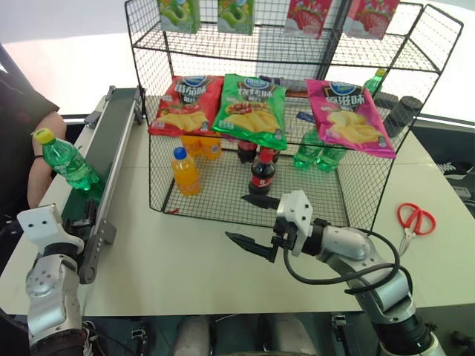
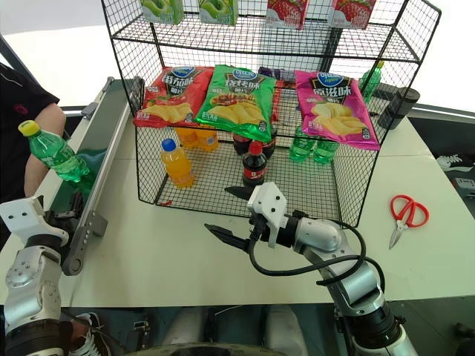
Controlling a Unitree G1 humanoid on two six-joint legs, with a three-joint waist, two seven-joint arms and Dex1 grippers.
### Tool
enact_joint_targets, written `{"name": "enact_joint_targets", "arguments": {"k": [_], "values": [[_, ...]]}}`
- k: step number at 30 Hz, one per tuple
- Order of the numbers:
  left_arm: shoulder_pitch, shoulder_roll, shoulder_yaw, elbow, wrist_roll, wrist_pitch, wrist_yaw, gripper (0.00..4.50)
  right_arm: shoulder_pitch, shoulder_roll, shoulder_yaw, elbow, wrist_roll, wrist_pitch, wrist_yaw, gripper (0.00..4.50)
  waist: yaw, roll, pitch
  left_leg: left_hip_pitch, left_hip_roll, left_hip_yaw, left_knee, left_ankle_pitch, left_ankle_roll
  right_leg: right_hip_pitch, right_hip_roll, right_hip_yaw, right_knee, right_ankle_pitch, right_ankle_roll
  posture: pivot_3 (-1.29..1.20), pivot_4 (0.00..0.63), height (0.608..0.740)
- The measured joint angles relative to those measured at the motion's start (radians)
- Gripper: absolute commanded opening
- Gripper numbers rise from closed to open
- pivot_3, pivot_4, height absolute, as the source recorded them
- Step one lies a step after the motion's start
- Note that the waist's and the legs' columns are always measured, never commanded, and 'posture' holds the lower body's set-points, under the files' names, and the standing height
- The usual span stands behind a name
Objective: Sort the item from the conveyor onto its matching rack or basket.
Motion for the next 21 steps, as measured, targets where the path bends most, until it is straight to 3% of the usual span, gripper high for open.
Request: {"name": "enact_joint_targets", "arguments": {"k": [17,20,21], "values": [[-0.005,0.0,0.001,-0.029,0.003,0.0,0.052,4.29,0.0,0.001,0.0,0.0,0.001,0.0,0.0,4.5,0.001,0.0,0.0,0.0,0.0,0.0,0.0,0.0,0.0,0.0,0.0,0.0,-0.001,0.0,0.0,0.0,0.15,0.74],[-0.005,0.0,0.005,-0.029,0.003,0.0,0.059,3.52,0.0,0.001,0.0,0.0,0.001,0.0,0.001,4.5,0.001,0.0,0.0,0.0,0.0,0.0,0.0,0.0,0.0,0.0,0.0,0.0,-0.001,0.0,0.0,0.0,0.15,0.74],[-0.005,0.0,0.006,-0.029,0.003,0.0,0.059,3.05,0.0,0.001,0.0,0.0,0.002,0.0,0.001,4.5,0.002,0.0,0.0,0.0,0.0,0.0,0.0,0.0,0.0,-0.001,0.0,0.0,-0.001,0.0,0.0,0.0,0.15,0.74]]}}
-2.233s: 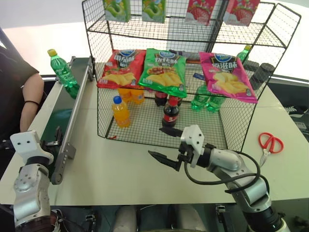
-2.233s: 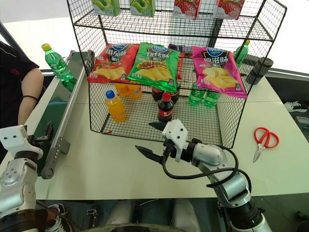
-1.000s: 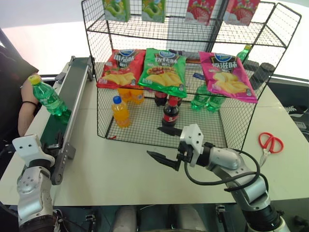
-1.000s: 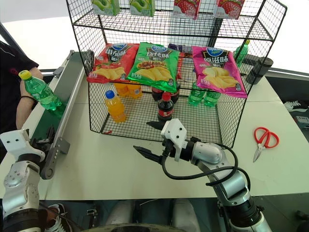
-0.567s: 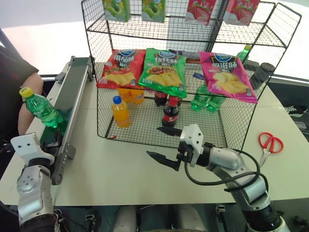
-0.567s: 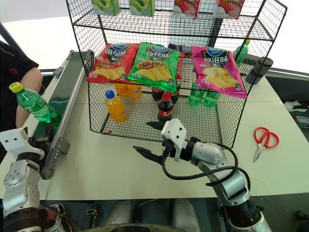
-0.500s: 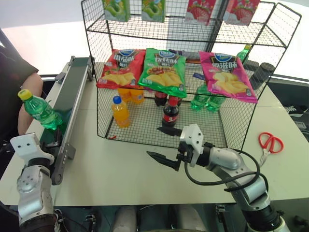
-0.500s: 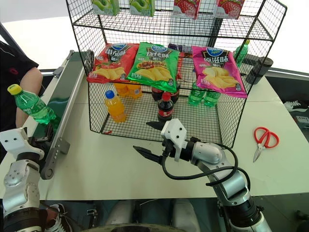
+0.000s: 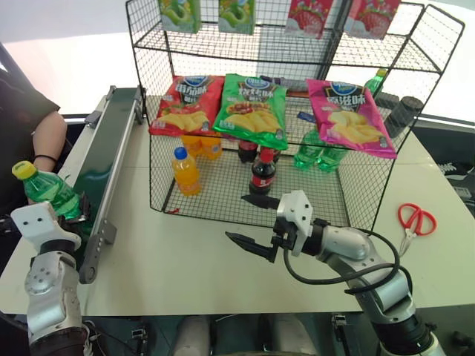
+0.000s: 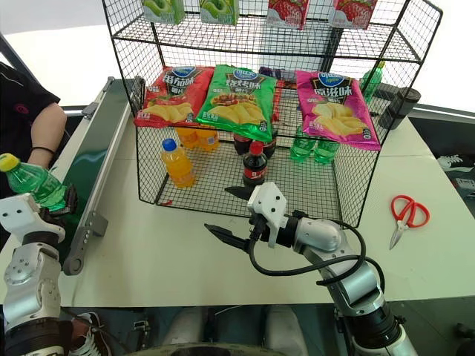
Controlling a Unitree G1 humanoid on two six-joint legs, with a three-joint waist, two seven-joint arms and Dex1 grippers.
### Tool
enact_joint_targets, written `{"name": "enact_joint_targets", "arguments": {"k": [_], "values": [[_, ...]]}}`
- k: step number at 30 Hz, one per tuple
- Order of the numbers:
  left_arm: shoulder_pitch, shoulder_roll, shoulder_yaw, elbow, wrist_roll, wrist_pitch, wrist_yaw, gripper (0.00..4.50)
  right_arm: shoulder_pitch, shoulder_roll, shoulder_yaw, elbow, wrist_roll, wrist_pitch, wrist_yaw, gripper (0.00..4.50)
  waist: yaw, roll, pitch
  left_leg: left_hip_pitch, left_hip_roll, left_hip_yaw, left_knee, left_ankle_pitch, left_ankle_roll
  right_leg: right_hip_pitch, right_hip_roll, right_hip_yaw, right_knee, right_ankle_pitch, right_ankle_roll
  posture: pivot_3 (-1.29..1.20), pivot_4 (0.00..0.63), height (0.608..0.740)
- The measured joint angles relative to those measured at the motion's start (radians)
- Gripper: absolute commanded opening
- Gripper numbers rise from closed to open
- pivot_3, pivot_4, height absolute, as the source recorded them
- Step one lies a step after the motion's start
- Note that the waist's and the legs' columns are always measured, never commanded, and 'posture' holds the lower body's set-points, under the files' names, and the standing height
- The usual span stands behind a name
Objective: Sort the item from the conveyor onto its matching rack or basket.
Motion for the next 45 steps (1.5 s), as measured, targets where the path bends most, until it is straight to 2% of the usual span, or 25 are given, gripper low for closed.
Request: {"name": "enact_joint_targets", "arguments": {"k": [1,2,9,14,19,24,29,33,38,45], "values": [[0.0,0.0,0.0,0.0,-0.001,0.0,0.0,2.7,0.0,0.0,0.0,0.0,0.0,0.0,0.0,4.5,0.001,0.0,0.0,0.0,0.0,0.0,0.0,0.0,0.0,0.0,0.0,0.0,0.0,0.0,0.0,0.0,0.15,0.74],[0.0,0.0,0.0,0.0,-0.001,0.0,0.0,2.61,0.0,0.0,0.0,0.0,0.0,0.0,0.0,4.5,0.001,0.0,0.0,0.0,0.0,0.0,0.0,0.0,0.0,0.0,0.0,0.0,0.0,0.0,0.0,0.0,0.15,0.74],[0.018,0.009,-0.008,-0.029,-0.001,0.005,-0.034,2.61,0.0,0.0,0.0,0.0,0.001,0.002,0.0,4.5,0.0,-0.001,0.0,-0.003,0.0,0.0,0.0,0.0,0.0,-0.002,0.0,0.0,0.0,0.0,0.0,0.0,0.15,0.74],[0.01,0.098,-0.041,-0.145,-0.058,0.043,-0.169,2.61,-0.003,-0.003,-0.002,0.005,0.001,0.001,0.001,4.5,0.0,-0.003,0.001,-0.01,0.0,-0.002,0.001,0.002,-0.003,-0.007,0.0,-0.001,-0.001,0.001,-0.002,0.0,0.15,0.74],[0.042,0.157,-0.154,-0.349,-0.153,0.124,-0.352,2.61,-0.012,-0.034,-0.039,0.026,0.004,-0.006,0.004,4.5,-0.012,0.0,0.002,-0.011,-0.004,-0.002,0.001,0.002,-0.003,-0.006,-0.003,-0.001,-0.003,0.002,-0.003,0.0,0.15,0.74],[0.058,0.16,-0.307,-0.42,-0.168,0.196,-0.459,2.61,-0.044,-0.038,-0.106,0.014,0.077,0.049,-0.003,4.5,-0.024,0.002,0.003,-0.01,-0.003,-0.002,0.001,0.002,-0.003,-0.006,-0.003,-0.002,-0.001,0.002,-0.003,0.0,0.15,0.74],[0.02,0.152,-0.467,-0.423,-0.166,0.218,-0.575,2.61,-0.11,0.017,-0.096,-0.015,0.126,0.104,-0.045,4.5,-0.019,0.002,0.004,-0.01,-0.003,-0.003,0.002,0.002,-0.003,-0.006,0.0,-0.002,0.0,0.004,0.0,0.0,0.15,0.74],[-0.072,0.117,-0.559,-0.38,-0.155,0.212,-0.648,2.61,-0.119,0.032,-0.056,-0.025,0.126,0.123,-0.067,4.5,-0.014,0.002,0.004,-0.011,-0.003,-0.003,0.003,0.002,-0.003,-0.005,0.0,-0.003,-0.001,0.004,0.0,0.0,0.15,0.74],[-0.151,0.087,-0.616,-0.31,-0.132,0.19,-0.717,2.61,-0.117,0.039,-0.044,-0.025,0.128,0.141,-0.088,4.5,-0.017,0.002,0.003,-0.011,-0.003,-0.003,0.004,0.002,-0.003,-0.005,0.002,-0.003,-0.001,0.007,0.005,0.0,0.15,0.74],[-0.175,0.075,-0.645,-0.292,-0.119,0.168,-0.797,2.61,-0.084,0.041,-0.049,-0.044,0.141,0.162,-0.121,4.5,-0.016,0.002,0.003,-0.011,-0.001,-0.003,0.004,0.002,-0.003,-0.005,0.008,-0.003,0.0,0.007,0.006,0.0,0.15,0.74]]}}
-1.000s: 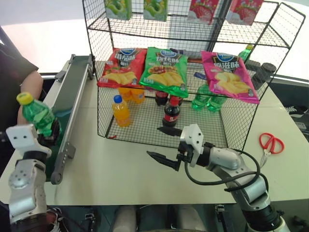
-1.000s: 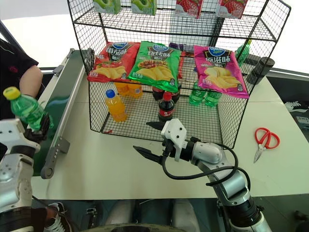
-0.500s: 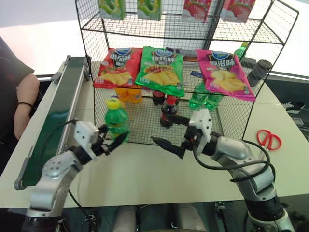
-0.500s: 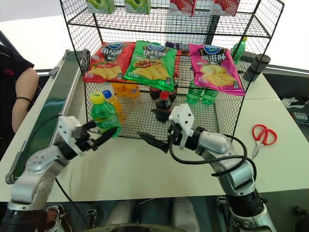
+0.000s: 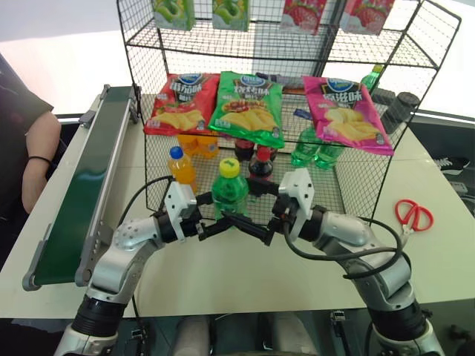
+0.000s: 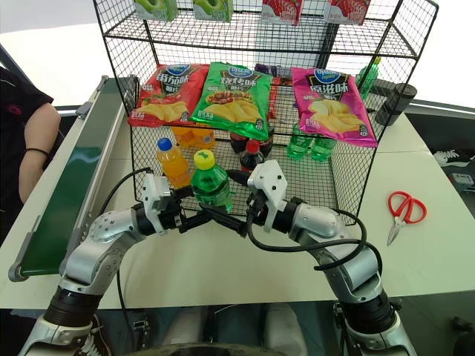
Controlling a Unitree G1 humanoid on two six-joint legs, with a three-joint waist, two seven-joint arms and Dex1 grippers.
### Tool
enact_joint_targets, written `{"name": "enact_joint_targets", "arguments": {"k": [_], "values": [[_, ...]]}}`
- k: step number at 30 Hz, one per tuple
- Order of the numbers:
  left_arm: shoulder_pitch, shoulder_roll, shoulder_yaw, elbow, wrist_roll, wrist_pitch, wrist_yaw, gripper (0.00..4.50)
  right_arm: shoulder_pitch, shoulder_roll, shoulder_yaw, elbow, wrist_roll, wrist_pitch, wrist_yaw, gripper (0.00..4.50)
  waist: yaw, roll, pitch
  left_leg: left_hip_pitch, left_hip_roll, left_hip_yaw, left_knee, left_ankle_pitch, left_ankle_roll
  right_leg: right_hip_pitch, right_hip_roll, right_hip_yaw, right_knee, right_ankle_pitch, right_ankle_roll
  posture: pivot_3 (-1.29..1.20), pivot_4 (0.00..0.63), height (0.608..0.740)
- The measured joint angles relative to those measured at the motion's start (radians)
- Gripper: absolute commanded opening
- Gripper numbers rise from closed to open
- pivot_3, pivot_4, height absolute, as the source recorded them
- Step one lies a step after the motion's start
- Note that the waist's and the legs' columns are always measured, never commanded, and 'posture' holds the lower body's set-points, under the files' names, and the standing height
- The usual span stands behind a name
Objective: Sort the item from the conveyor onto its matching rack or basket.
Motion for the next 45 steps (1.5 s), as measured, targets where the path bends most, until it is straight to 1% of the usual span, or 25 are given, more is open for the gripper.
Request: {"name": "enact_joint_targets", "arguments": {"k": [7,10,11,12,17,18,20,24,27,30,33,37,40,45], "values": [[-0.007,-0.007,-0.026,0.01,0.021,-0.022,-0.041,2.61,0.006,0.001,-0.001,-0.001,0.028,0.014,-0.017,4.5,0.0,0.0,0.0,0.0,0.0,0.0,0.001,0.0,0.0,0.0,0.001,0.0,0.001,0.0,0.0,0.0,0.15,0.74],[-0.012,-0.013,-0.027,0.02,0.023,-0.032,-0.044,2.61,0.011,0.003,-0.004,-0.001,0.05,0.022,-0.019,3.7,0.0,0.0,0.0,0.0,0.0,0.0,0.001,0.0,0.0,0.0,0.001,0.0,0.001,0.0,0.0,0.0,0.15,0.74],[-0.012,-0.015,-0.028,0.024,0.023,-0.037,-0.045,2.61,0.013,0.002,-0.007,-0.001,0.054,0.024,-0.019,3.25,0.0,0.0,0.0,0.0,0.0,0.0,0.001,0.0,0.0,0.0,0.001,0.0,0.001,0.0,0.0,0.0,0.15,0.74],[-0.012,-0.017,-0.029,0.027,0.024,-0.04,-0.047,2.61,0.015,0.001,-0.01,-0.001,0.057,0.026,-0.019,3.02,0.0,0.0,0.0,0.0,0.0,0.0,0.001,0.0,0.0,0.0,0.001,0.0,0.001,0.0,0.0,0.0,0.15,0.74],[-0.012,-0.027,-0.029,0.034,0.026,-0.041,-0.047,2.61,0.019,0.0,-0.014,-0.001,0.063,0.029,-0.019,3.01,0.0,0.0,0.0,0.0,0.0,0.0,0.001,0.0,0.0,0.0,0.001,0.0,0.001,0.0,0.001,0.0,0.15,0.74],[-0.012,-0.027,-0.029,0.034,0.024,-0.04,-0.047,3.64,0.019,0.0,-0.015,-0.001,0.063,0.029,-0.019,3.01,0.0,0.0,0.0,0.0,0.0,0.0,0.001,0.0,0.0,0.0,0.001,0.0,0.001,0.0,0.001,0.0,0.15,0.74],[-0.015,-0.03,-0.029,0.034,0.023,-0.041,-0.041,4.45,0.023,0.002,-0.016,0.001,0.064,0.031,-0.024,3.01,0.0,0.0,0.0,0.0,0.0,0.0,0.002,0.0,0.0,0.001,0.001,0.0,0.001,0.0,0.001,0.0,0.15,0.74],[-0.006,-0.024,-0.019,0.043,0.045,-0.05,-0.007,4.45,0.032,0.026,-0.043,0.025,0.037,0.004,-0.077,3.01,0.001,0.0,0.0,0.0,0.0,0.0,0.002,0.0,0.0,0.001,0.001,0.0,0.001,0.001,0.001,0.0,0.15,0.74],[0.052,-0.002,0.009,0.079,0.082,-0.072,0.028,4.45,0.056,0.02,-0.127,0.045,-0.006,-0.041,-0.134,3.01,0.001,0.0,0.0,0.0,0.0,0.0,0.002,0.0,0.0,0.001,0.001,0.0,0.001,0.001,0.001,0.0,0.15,0.74],[0.102,0.004,0.041,0.093,0.102,-0.089,0.069,4.45,0.128,0.009,-0.213,0.081,-0.08,-0.1,-0.193,3.01,0.013,0.0,0.0,0.0,0.0,0.0,0.002,0.0,0.0,0.001,0.001,0.0,0.0,0.001,0.002,0.0,0.15,0.74],[0.115,-0.008,0.064,0.072,0.1,-0.087,0.104,4.45,0.197,0.02,-0.266,0.144,-0.159,-0.162,-0.26,3.01,0.023,0.0,0.0,0.0,0.0,0.0,0.002,0.0,0.0,0.001,0.001,0.001,0.001,0.001,0.002,0.0,0.15,0.74],[0.114,-0.015,0.068,0.018,0.082,-0.063,0.127,4.45,0.233,0.052,-0.301,0.24,-0.222,-0.251,-0.308,3.01,0.02,0.001,0.0,0.001,0.0,0.001,0.003,0.0,0.0,0.001,0.001,0.001,0.001,0.001,0.002,0.0,0.15,0.74],[0.106,-0.016,0.064,-0.015,0.07,-0.041,0.126,4.45,0.22,0.084,-0.303,0.319,-0.251,-0.316,-0.32,3.01,0.014,0.002,0.0,0.002,0.001,0.001,0.002,0.0,0.0,0.001,0.003,0.002,0.003,0.001,0.002,0.0,0.15,0.74],[0.089,-0.017,0.049,-0.052,0.05,-0.005,0.118,4.45,0.119,0.137,-0.313,0.481,-0.279,-0.417,-0.36,3.01,0.013,0.002,0.0,0.003,0.001,0.001,0.003,0.0,0.0,0.001,0.004,0.002,0.004,0.001,0.002,0.0,0.15,0.74]]}}
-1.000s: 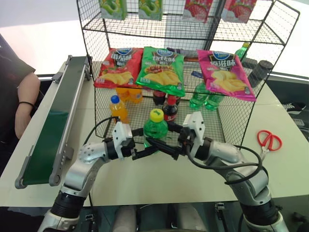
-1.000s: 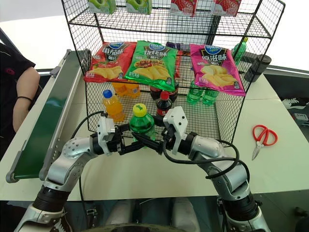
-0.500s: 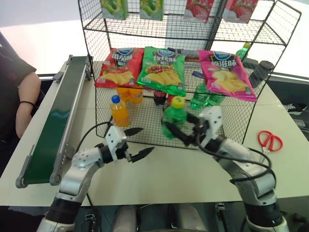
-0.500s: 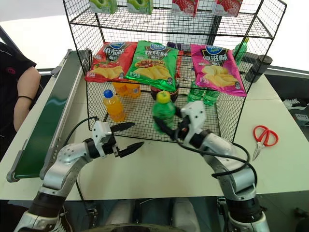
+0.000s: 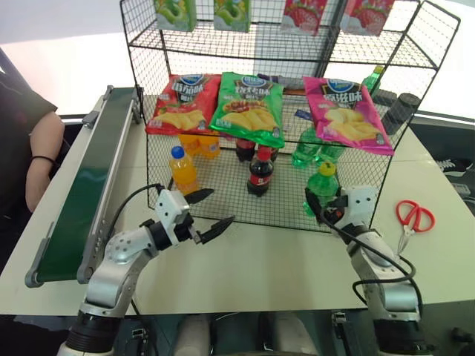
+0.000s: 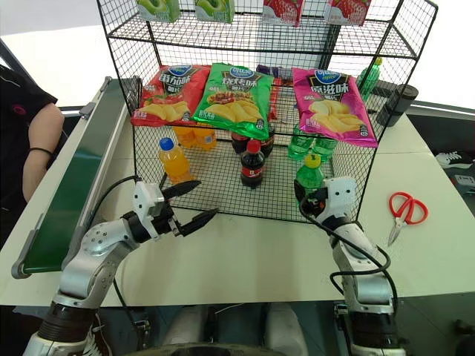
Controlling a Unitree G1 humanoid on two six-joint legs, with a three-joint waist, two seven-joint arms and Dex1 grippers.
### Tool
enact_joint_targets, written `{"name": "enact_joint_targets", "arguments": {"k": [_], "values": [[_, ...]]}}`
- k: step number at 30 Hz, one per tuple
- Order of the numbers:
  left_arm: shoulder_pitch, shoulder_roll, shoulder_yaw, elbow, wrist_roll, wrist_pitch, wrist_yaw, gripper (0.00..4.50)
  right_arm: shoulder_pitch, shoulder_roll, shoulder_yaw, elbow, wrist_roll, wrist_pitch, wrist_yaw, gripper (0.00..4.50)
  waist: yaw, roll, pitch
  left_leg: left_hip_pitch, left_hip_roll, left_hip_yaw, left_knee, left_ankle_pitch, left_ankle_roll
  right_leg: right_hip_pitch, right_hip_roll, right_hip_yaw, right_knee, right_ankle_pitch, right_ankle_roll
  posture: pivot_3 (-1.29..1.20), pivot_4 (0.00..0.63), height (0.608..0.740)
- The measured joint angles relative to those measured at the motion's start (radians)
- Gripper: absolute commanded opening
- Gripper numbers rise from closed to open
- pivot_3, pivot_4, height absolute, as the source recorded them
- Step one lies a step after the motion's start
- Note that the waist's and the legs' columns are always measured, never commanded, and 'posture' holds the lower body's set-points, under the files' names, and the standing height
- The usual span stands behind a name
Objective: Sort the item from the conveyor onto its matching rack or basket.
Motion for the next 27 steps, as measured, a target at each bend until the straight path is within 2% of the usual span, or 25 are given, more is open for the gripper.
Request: {"name": "enact_joint_targets", "arguments": {"k": [7,17,20,27], "values": [[-0.002,0.0,-0.001,-0.013,-0.009,0.009,-0.005,4.45,-0.093,0.012,-0.059,0.23,-0.026,-0.117,-0.068,3.01,0.007,0.001,0.0,-0.001,0.0,0.001,0.0,0.0,-0.001,0.0,0.0,0.0,-0.001,0.0,0.0,0.0,0.15,0.74],[0.034,0.0,0.0,0.014,-0.007,-0.039,-0.032,4.45,-0.124,0.035,-0.093,0.279,0.034,-0.13,-0.021,3.01,0.0,0.002,0.0,0.001,0.001,0.001,0.0,0.0,-0.001,0.001,0.0,0.001,0.0,0.0,0.0,0.0,0.15,0.74],[0.035,0.0,-0.001,0.018,-0.006,-0.051,-0.035,4.5,-0.121,0.039,-0.091,0.278,0.05,-0.13,0.0,4.47,0.001,0.002,0.0,0.001,0.001,0.001,0.0,0.0,-0.001,0.001,0.0,0.001,0.0,0.0,0.0,0.0,0.15,0.74],[0.037,-0.003,-0.001,0.033,0.002,-0.061,-0.039,4.5,-0.064,0.034,-0.07,0.186,0.022,-0.126,0.0,4.47,0.003,0.002,-0.001,0.001,0.0,0.001,0.0,0.0,-0.001,0.001,-0.001,0.001,0.0,0.0,0.0,0.0,0.15,0.74]]}}
